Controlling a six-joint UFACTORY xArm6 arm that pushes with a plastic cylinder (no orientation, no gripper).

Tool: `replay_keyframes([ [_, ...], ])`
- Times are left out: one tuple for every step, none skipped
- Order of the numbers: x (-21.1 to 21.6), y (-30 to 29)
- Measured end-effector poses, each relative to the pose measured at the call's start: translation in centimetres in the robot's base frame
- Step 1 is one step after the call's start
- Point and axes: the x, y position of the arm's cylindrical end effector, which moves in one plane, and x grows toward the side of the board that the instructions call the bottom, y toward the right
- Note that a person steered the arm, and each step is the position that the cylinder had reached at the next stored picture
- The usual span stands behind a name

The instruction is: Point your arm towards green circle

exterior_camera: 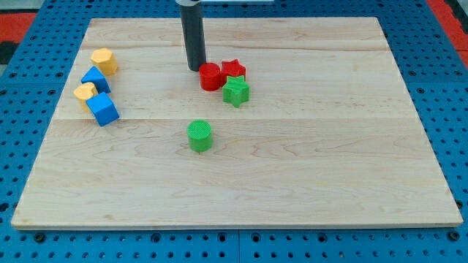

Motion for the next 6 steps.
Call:
replay_keyframes([
  [1.8, 1.1],
  [2.3, -0.6],
  [3.0, -2.6],
  [5.7, -3.5],
  [9.7, -4.5],
  [13.5, -5.1],
])
